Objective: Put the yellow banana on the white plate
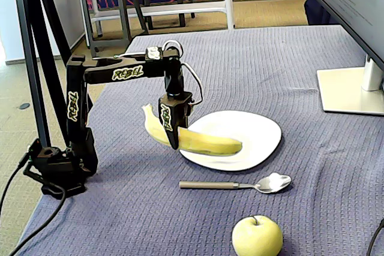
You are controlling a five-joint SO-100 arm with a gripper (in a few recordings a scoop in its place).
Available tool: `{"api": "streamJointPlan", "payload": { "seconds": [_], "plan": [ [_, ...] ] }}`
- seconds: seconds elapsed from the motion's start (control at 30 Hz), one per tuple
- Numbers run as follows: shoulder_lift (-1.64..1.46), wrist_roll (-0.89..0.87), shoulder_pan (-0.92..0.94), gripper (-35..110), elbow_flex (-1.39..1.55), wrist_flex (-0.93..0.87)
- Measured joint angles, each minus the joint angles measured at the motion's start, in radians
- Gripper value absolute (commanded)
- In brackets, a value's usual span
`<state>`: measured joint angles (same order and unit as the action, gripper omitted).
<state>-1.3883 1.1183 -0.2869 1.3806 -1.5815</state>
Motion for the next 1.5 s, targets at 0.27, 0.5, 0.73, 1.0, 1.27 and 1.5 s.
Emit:
{"api": "streamJointPlan", "payload": {
  "seconds": [0.27, 0.5, 0.73, 1.0, 1.27, 1.5],
  "plan": [
    [-0.002, 0.032, -0.003, 0, -0.117, 0.008],
    [0.095, 0.074, -0.003, 0, -0.244, 0.008],
    [0.209, 0.091, 0.003, 0, -0.328, 0.044],
    [0.324, 0.101, 0.003, 0, -0.471, 0.044],
    [0.405, 0.112, 0.003, 0, -0.561, 0.052],
    [0.469, 0.109, 0.003, 0, -0.597, 0.067]
  ]
}}
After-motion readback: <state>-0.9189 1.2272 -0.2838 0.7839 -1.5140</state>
